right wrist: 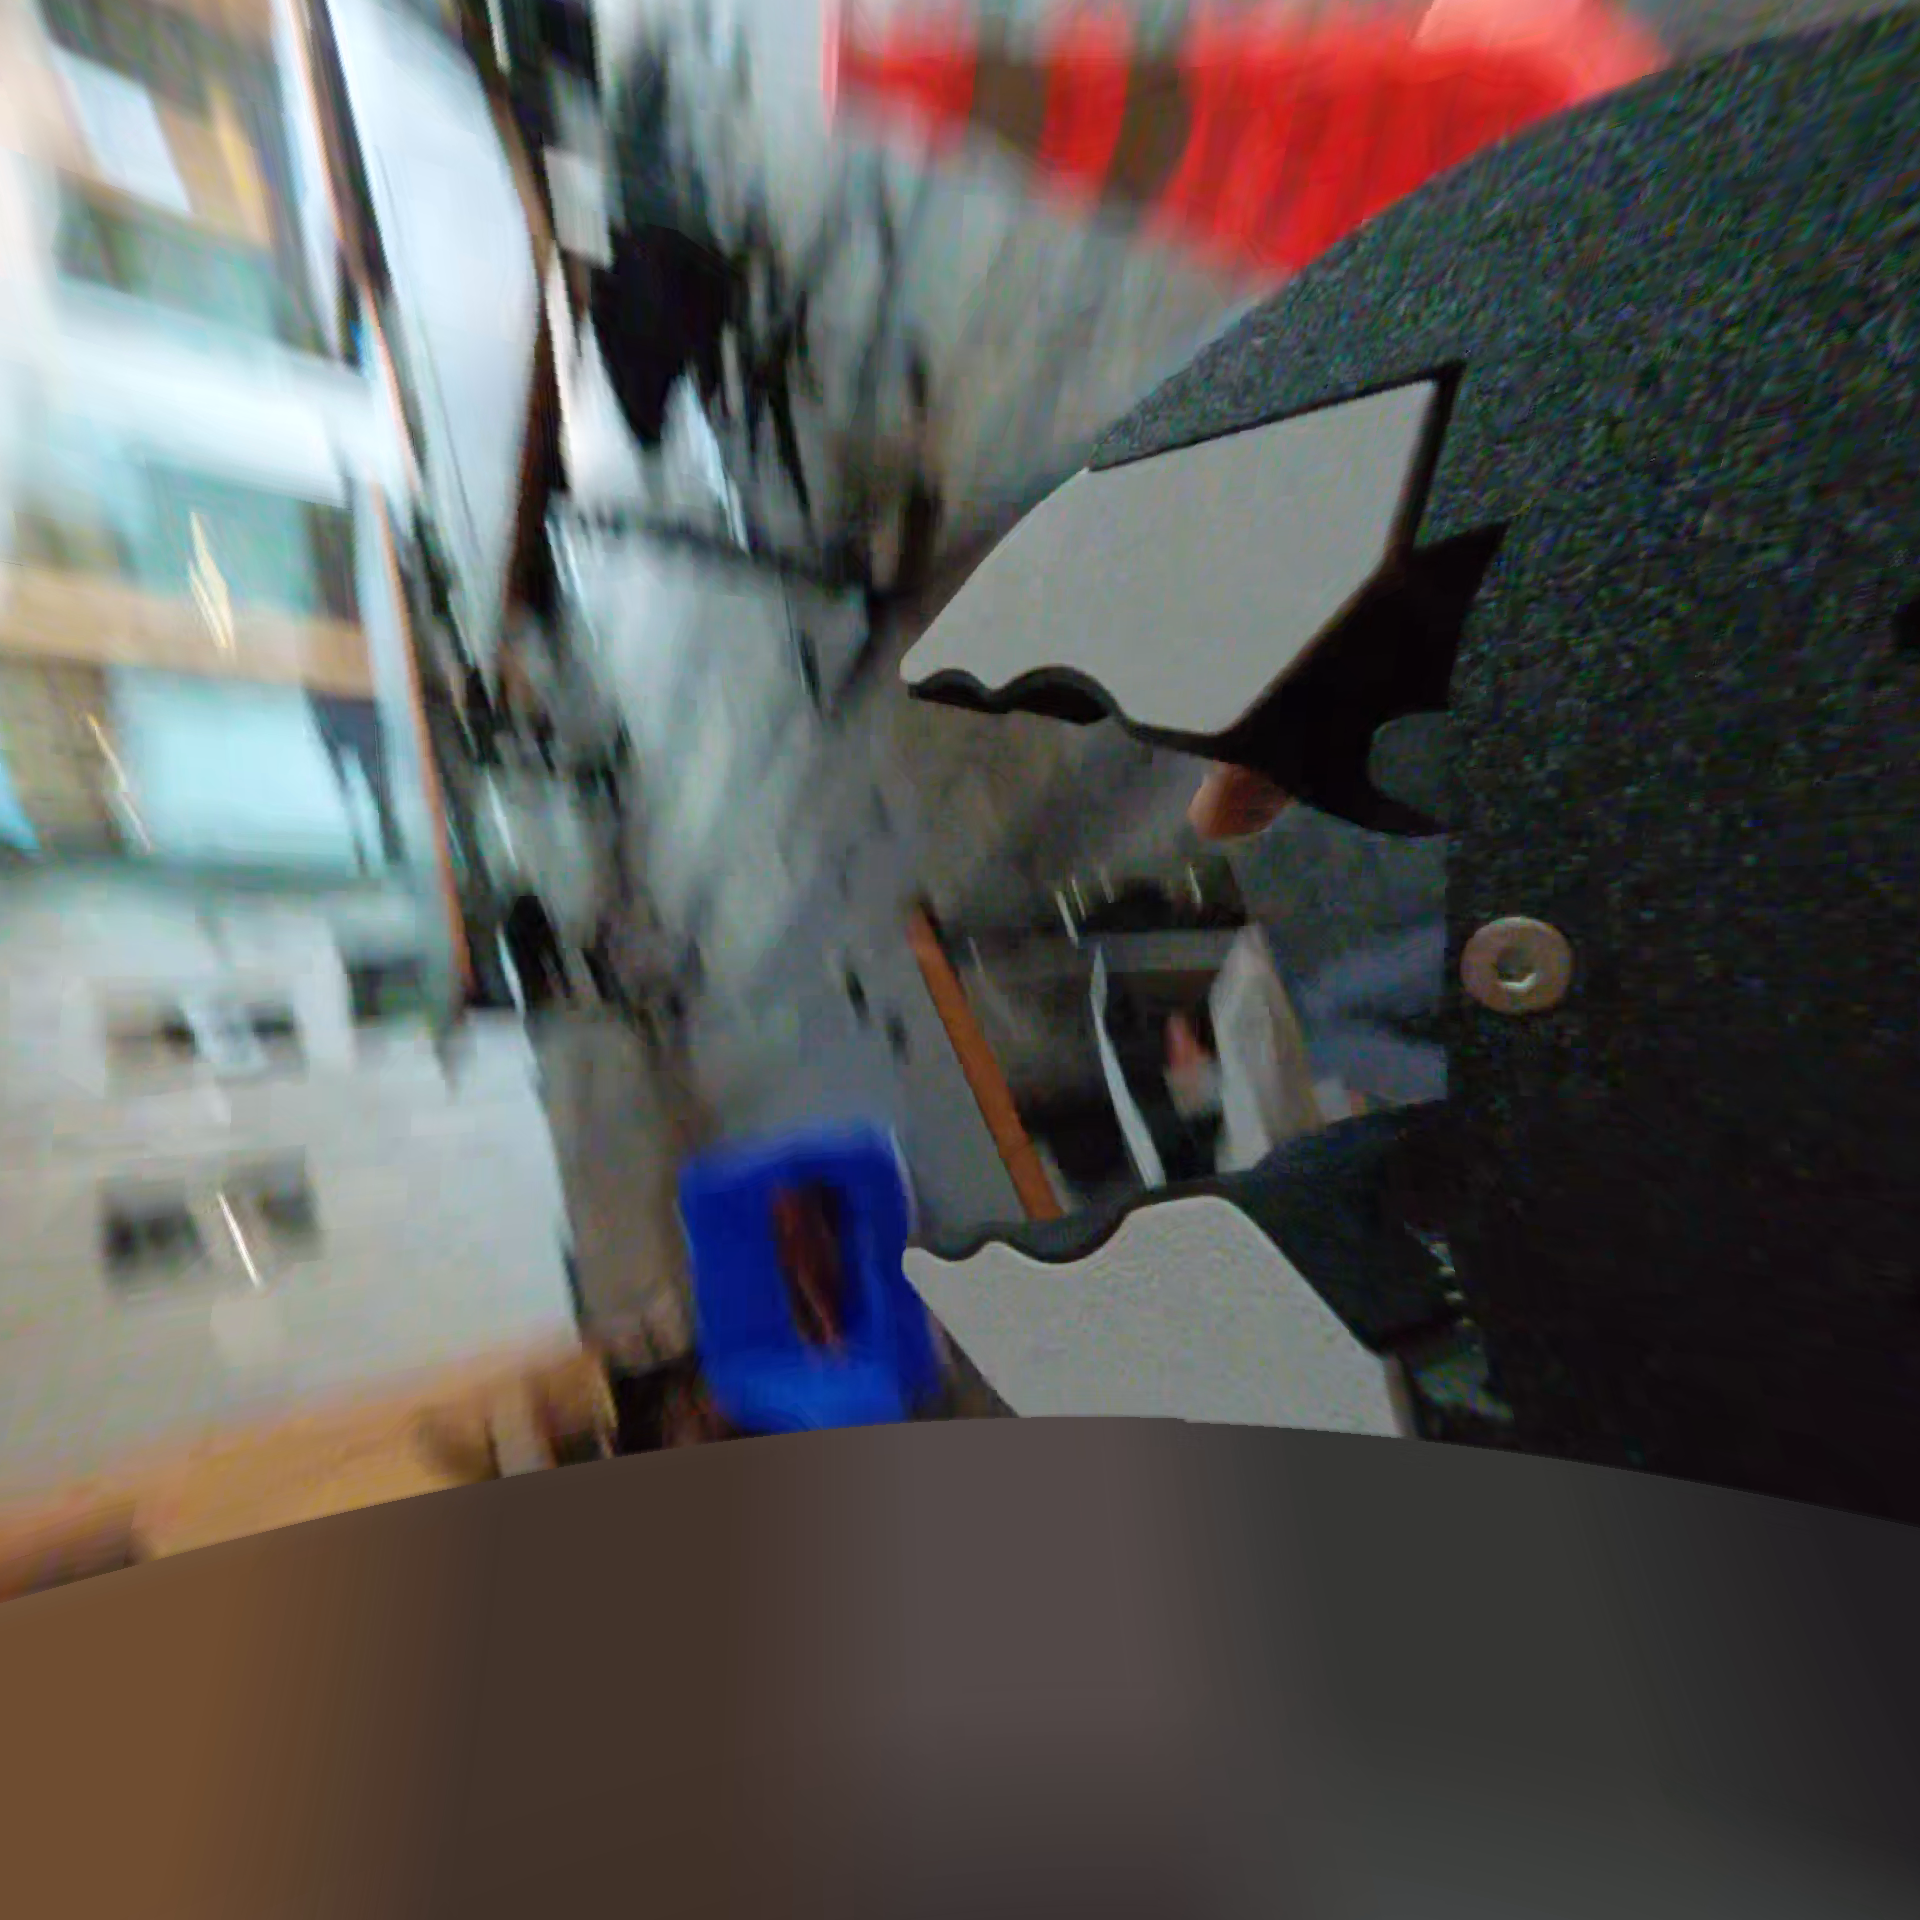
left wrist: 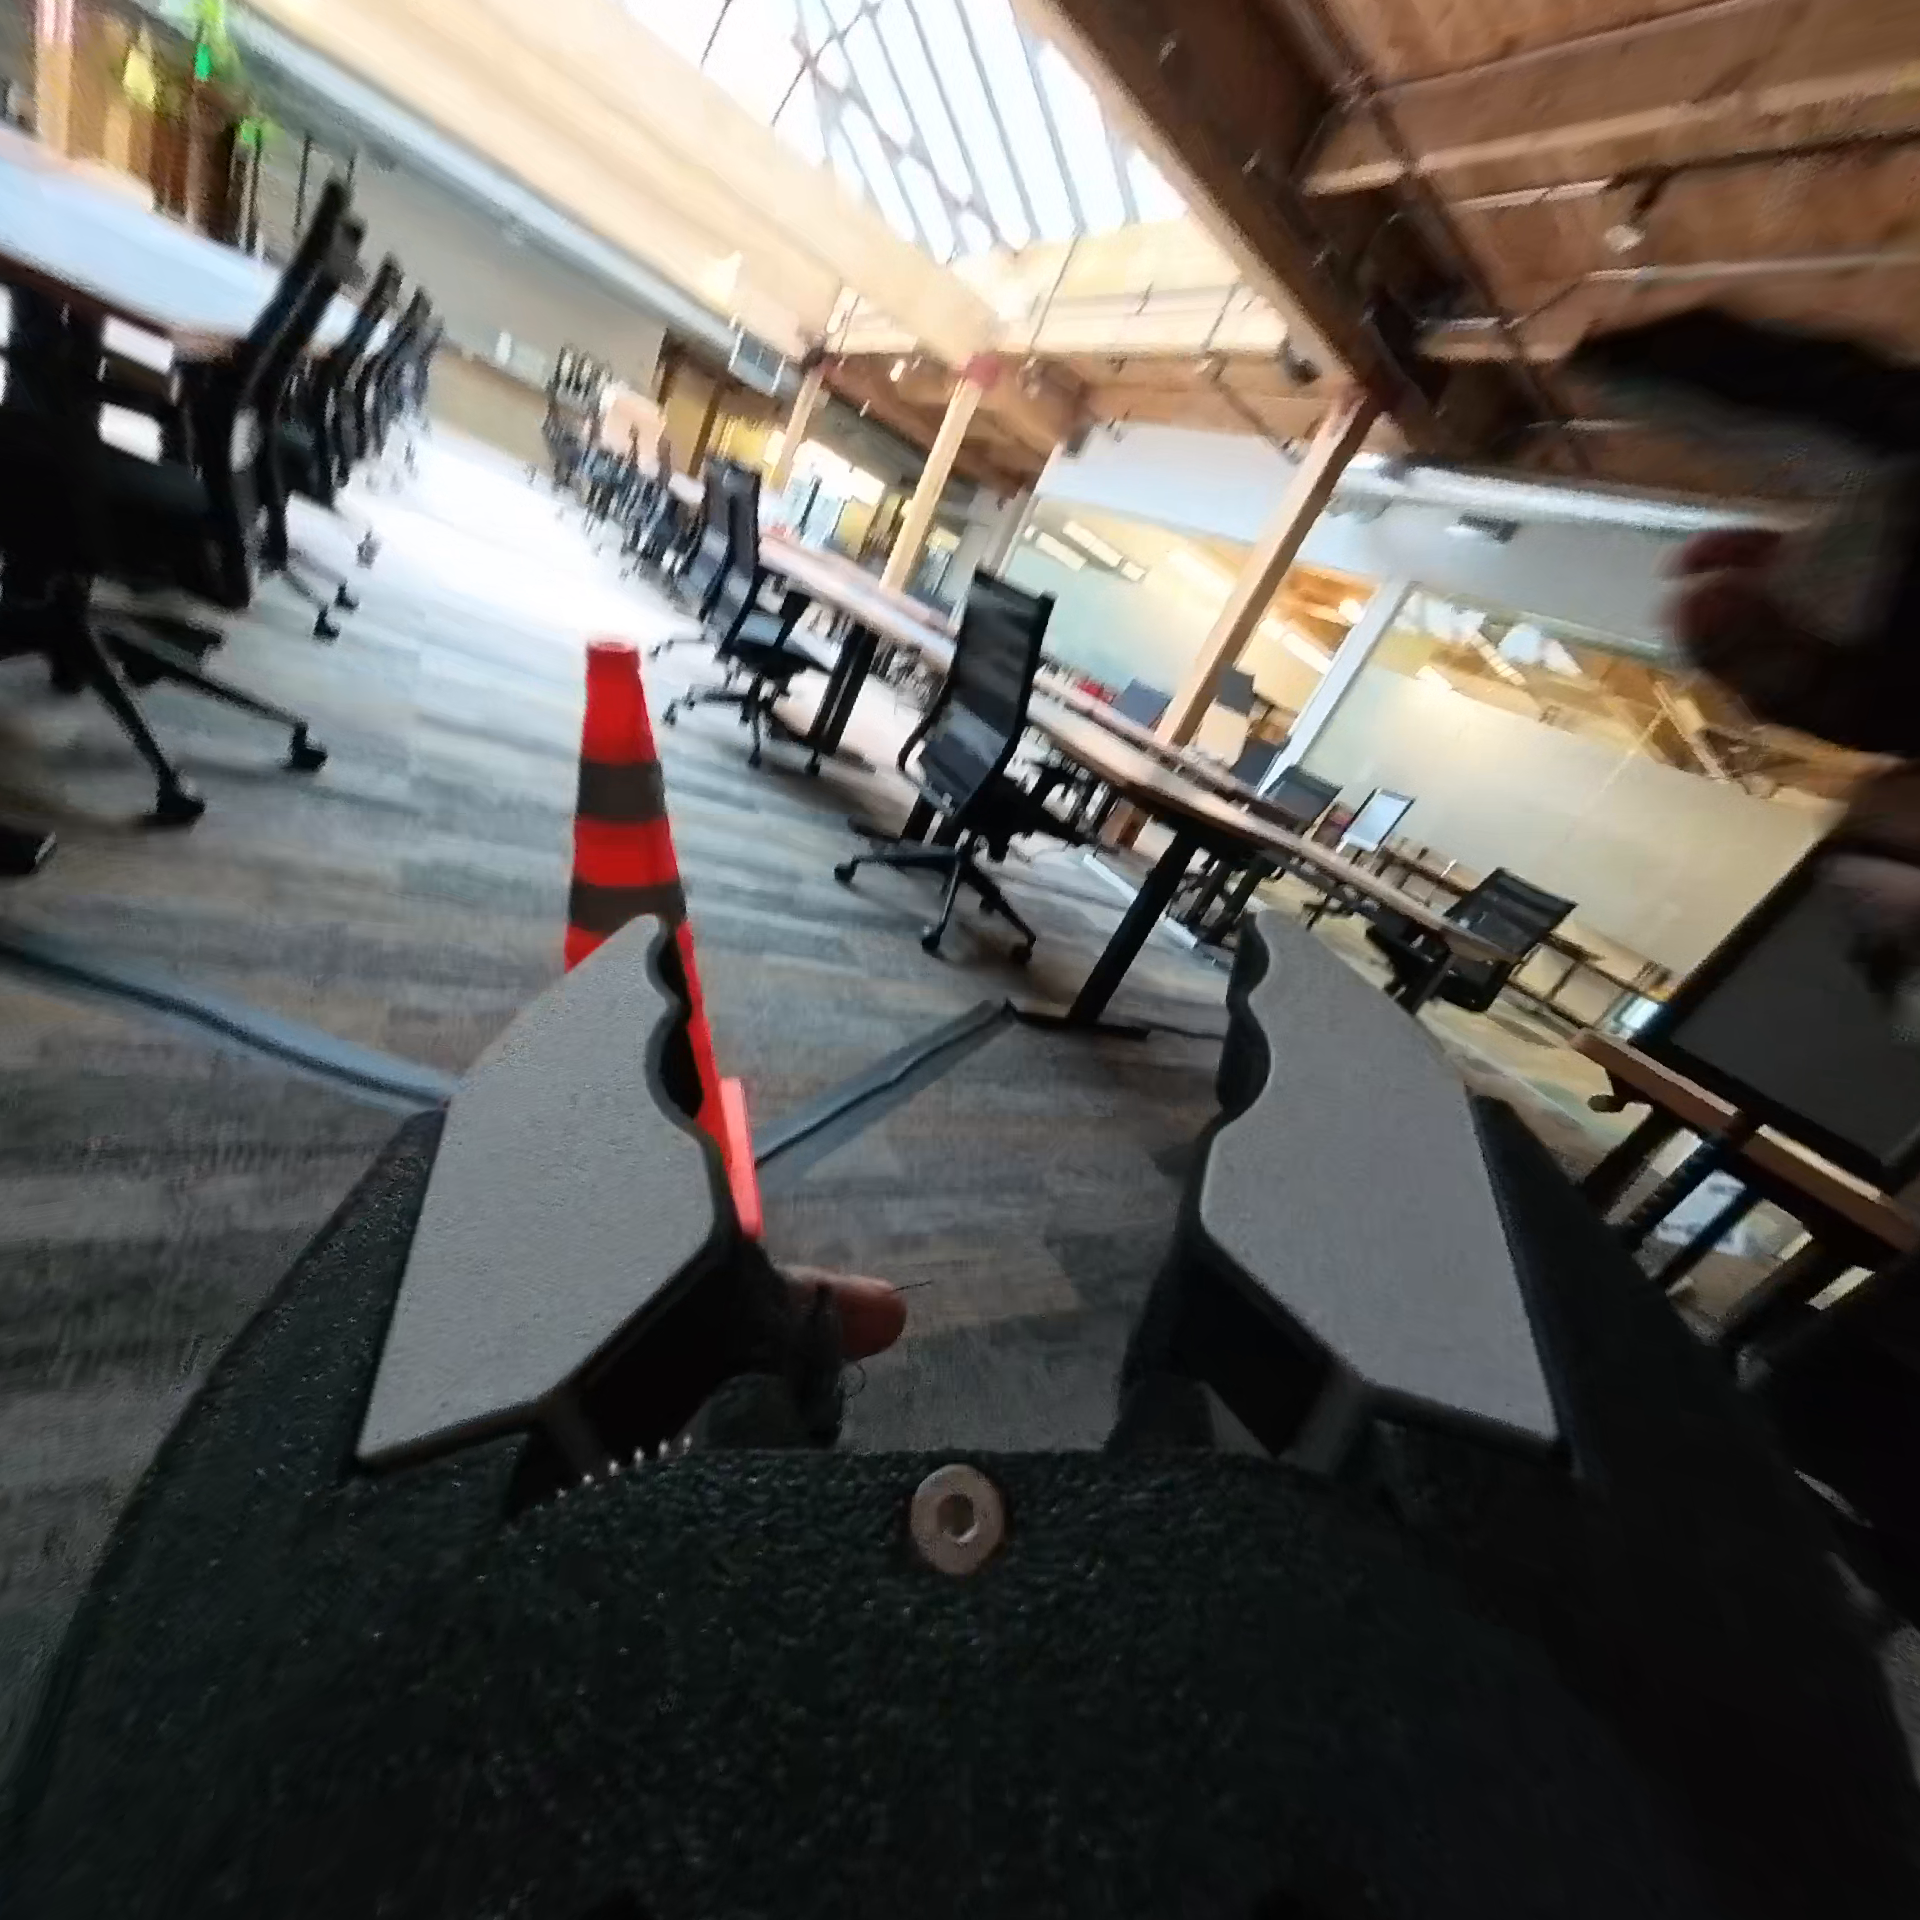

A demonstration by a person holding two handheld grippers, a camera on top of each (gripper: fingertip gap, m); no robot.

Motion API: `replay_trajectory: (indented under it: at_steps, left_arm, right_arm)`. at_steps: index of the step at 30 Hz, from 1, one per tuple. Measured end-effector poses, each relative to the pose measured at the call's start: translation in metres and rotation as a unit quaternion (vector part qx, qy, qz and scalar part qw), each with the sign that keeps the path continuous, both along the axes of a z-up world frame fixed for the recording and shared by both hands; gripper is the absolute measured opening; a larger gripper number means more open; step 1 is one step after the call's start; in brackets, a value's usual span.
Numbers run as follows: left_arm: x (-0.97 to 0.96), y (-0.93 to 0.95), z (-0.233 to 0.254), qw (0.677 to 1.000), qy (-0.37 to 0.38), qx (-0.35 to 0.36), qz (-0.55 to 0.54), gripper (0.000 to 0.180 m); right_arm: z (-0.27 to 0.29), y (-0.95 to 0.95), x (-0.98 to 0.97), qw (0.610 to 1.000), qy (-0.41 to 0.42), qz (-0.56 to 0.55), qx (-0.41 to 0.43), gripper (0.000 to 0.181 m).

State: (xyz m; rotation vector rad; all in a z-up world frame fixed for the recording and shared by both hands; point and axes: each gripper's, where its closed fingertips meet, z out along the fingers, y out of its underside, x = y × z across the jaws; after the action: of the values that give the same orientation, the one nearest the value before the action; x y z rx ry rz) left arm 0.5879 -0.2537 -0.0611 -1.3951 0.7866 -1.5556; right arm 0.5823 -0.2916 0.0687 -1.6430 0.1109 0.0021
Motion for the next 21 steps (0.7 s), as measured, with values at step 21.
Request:
replay_trajectory:
  at_steps: [21]
  left_arm:
    - [0.155, 0.02, 0.091, 0.971, 0.061, -0.051, -0.227, 0.103]
  right_arm:
    - [-0.039, 0.171, 0.36, 0.925, 0.04, -0.377, 0.001, 0.098]
